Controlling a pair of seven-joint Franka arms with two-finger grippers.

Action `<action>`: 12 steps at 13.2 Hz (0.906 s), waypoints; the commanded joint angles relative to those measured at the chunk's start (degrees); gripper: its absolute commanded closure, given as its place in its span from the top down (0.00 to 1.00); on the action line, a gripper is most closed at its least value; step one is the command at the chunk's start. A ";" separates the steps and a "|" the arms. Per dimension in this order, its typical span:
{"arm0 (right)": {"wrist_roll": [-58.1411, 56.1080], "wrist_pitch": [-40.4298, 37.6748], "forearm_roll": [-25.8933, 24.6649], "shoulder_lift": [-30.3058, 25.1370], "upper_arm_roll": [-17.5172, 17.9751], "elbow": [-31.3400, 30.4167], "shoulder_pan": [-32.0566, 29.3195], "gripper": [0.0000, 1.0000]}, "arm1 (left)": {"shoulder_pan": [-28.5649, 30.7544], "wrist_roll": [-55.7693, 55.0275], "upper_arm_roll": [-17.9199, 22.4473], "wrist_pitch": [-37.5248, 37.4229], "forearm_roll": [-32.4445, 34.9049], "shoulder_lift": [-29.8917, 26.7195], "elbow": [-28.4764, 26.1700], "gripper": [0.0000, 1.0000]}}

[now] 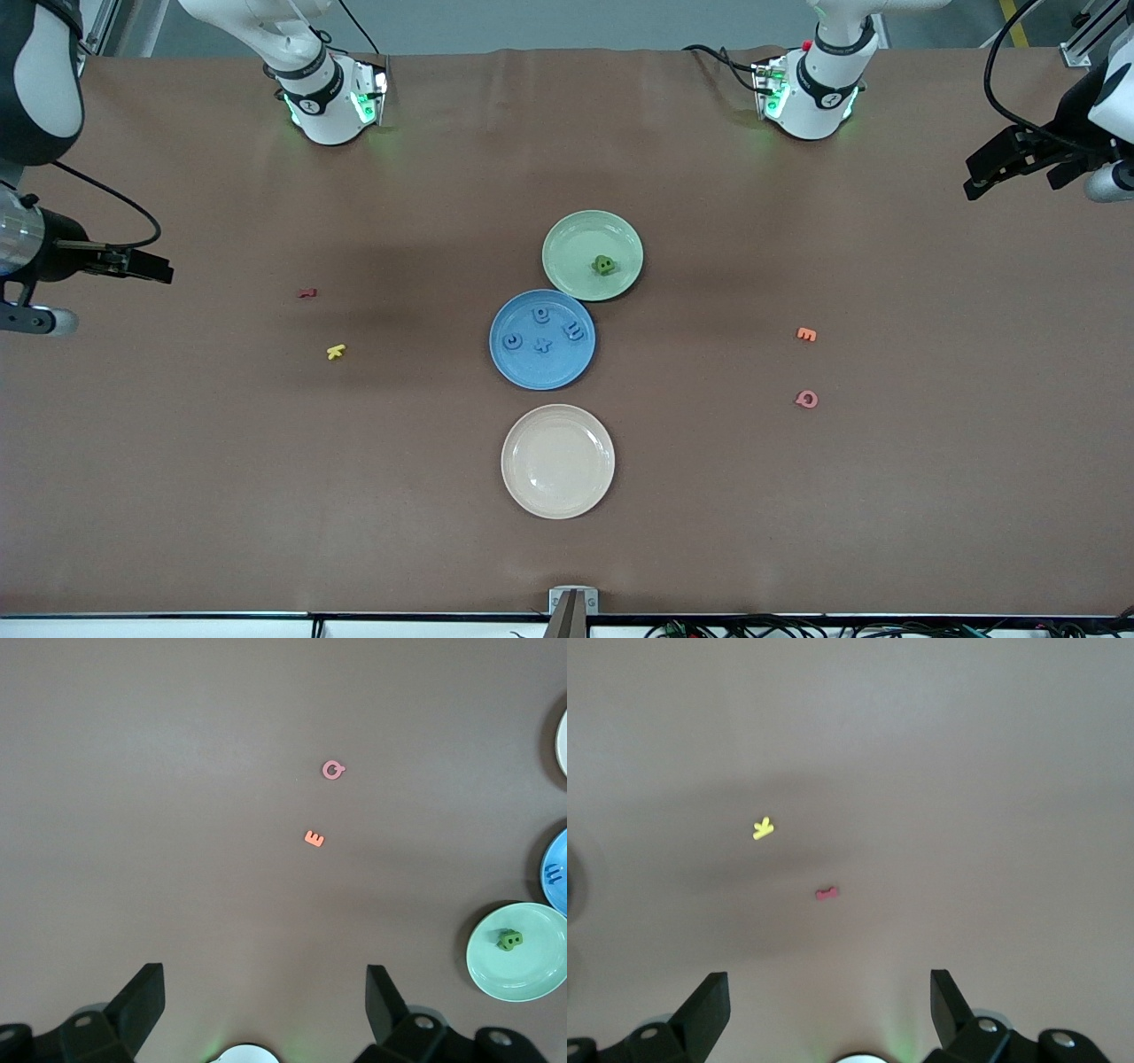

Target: Sort letters by color into matching plates

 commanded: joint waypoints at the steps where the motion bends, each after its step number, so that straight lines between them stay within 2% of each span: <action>1: 0.24 -1.28 -1.47 1.02 1.22 3.78 -0.13 1.00 | -0.08 0.00 -0.21 -1.20 0.89 0.28 1.23 1.00; 12: 0.42 -3.29 0.28 0.15 1.22 2.29 -0.83 1.00 | 0.01 0.35 -0.12 -1.29 0.71 0.19 1.15 1.00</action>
